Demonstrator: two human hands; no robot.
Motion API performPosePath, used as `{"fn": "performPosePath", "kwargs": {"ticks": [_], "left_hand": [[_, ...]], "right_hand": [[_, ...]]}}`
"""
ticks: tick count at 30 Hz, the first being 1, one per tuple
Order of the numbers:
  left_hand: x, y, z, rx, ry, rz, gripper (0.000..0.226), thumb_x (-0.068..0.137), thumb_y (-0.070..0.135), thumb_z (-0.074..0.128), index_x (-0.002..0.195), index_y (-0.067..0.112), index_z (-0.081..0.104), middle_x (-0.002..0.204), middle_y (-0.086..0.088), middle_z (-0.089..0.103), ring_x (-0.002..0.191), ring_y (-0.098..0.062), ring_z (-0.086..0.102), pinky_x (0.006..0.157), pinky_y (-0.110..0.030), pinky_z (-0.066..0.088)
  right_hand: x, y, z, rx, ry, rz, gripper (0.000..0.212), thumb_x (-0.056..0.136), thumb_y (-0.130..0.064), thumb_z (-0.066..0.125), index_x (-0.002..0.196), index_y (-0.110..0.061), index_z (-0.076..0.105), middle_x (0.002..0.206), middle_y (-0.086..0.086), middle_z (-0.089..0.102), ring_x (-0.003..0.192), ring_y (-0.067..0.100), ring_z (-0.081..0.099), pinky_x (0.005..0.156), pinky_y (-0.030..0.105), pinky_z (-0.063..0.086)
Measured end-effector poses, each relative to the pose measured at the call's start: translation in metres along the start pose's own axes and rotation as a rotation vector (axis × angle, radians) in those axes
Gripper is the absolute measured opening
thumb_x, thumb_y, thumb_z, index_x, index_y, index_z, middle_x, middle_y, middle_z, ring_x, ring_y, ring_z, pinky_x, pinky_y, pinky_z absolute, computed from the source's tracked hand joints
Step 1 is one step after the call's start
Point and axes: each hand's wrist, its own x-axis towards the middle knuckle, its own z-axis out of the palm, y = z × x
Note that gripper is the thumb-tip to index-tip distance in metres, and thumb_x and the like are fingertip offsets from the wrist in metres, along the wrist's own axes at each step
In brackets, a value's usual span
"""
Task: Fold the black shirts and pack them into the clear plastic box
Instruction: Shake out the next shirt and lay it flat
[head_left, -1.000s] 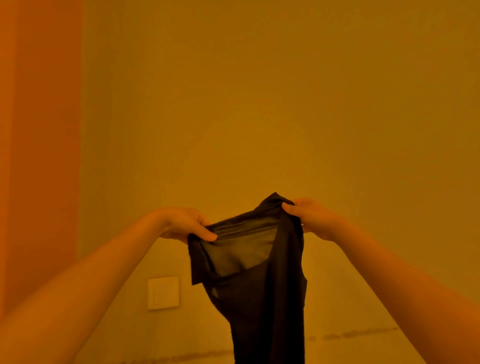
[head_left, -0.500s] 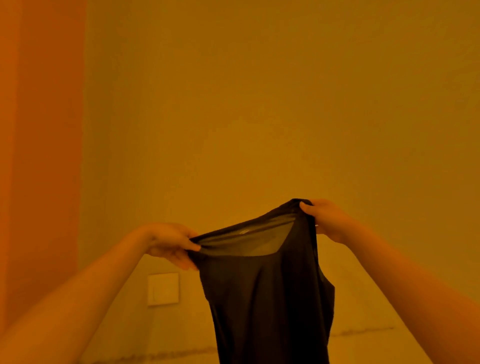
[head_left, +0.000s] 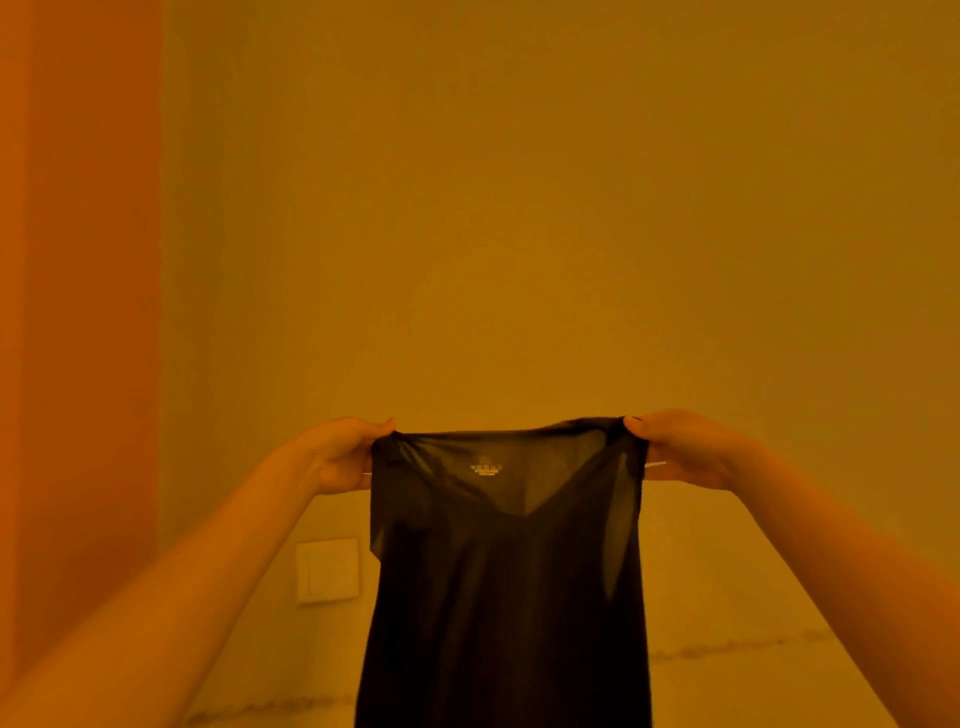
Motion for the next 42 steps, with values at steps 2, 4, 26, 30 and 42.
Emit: {"fn": "performPosePath", "kwargs": {"ticks": [2, 4, 26, 30, 42], "left_hand": [[-0.002, 0.0, 0.004, -0.029, -0.008, 0.025, 0.025, 0.098, 0.018, 0.042, 0.08, 0.005, 0.055, 0.06, -0.008, 0.067, 0.051, -0.015, 0.066, 0.046, -0.023, 0.053], [-0.002, 0.001, 0.006, -0.007, 0.016, 0.108, 0.022, 0.097, 0.014, 0.044, 0.078, 0.006, 0.053, 0.059, -0.006, 0.065, 0.05, -0.012, 0.064, 0.045, -0.02, 0.051], [0.002, -0.015, -0.029, 0.596, -0.213, 0.113, 0.026, 0.055, 0.036, 0.083, 0.071, 0.017, 0.075, 0.074, 0.003, 0.068, 0.072, -0.008, 0.061, 0.067, -0.021, 0.045], [0.001, -0.016, -0.021, 0.656, 0.021, 0.146, 0.013, 0.094, 0.023, 0.053, 0.087, 0.017, 0.062, 0.08, 0.001, 0.062, 0.069, -0.008, 0.058, 0.064, -0.022, 0.041], [0.004, -0.02, 0.008, 0.008, 0.107, 0.227, 0.015, 0.096, 0.008, 0.045, 0.086, 0.008, 0.057, 0.084, -0.007, 0.059, 0.075, -0.016, 0.057, 0.056, -0.022, 0.053]], "right_hand": [[0.0, 0.004, -0.003, 0.116, 0.026, 0.005, 0.015, 0.094, -0.017, 0.05, 0.099, -0.007, 0.06, 0.092, 0.009, 0.066, 0.084, 0.021, 0.063, 0.069, 0.034, 0.052], [0.0, 0.007, -0.005, 0.067, 0.081, 0.03, 0.011, 0.094, -0.017, 0.052, 0.093, -0.008, 0.059, 0.086, 0.007, 0.064, 0.079, 0.019, 0.061, 0.067, 0.032, 0.049], [0.014, 0.022, -0.01, 0.187, 0.225, -0.058, 0.018, 0.098, -0.012, 0.044, 0.086, -0.008, 0.057, 0.085, 0.009, 0.057, 0.078, 0.02, 0.056, 0.067, 0.034, 0.046], [0.016, 0.022, -0.01, 0.22, 0.203, -0.079, 0.021, 0.099, -0.013, 0.041, 0.089, -0.007, 0.058, 0.086, 0.01, 0.059, 0.08, 0.02, 0.057, 0.068, 0.033, 0.047], [0.023, 0.03, -0.006, 0.389, 0.18, -0.045, 0.022, 0.1, -0.016, 0.036, 0.101, -0.007, 0.056, 0.091, 0.01, 0.06, 0.079, 0.02, 0.059, 0.056, 0.03, 0.054]]}}
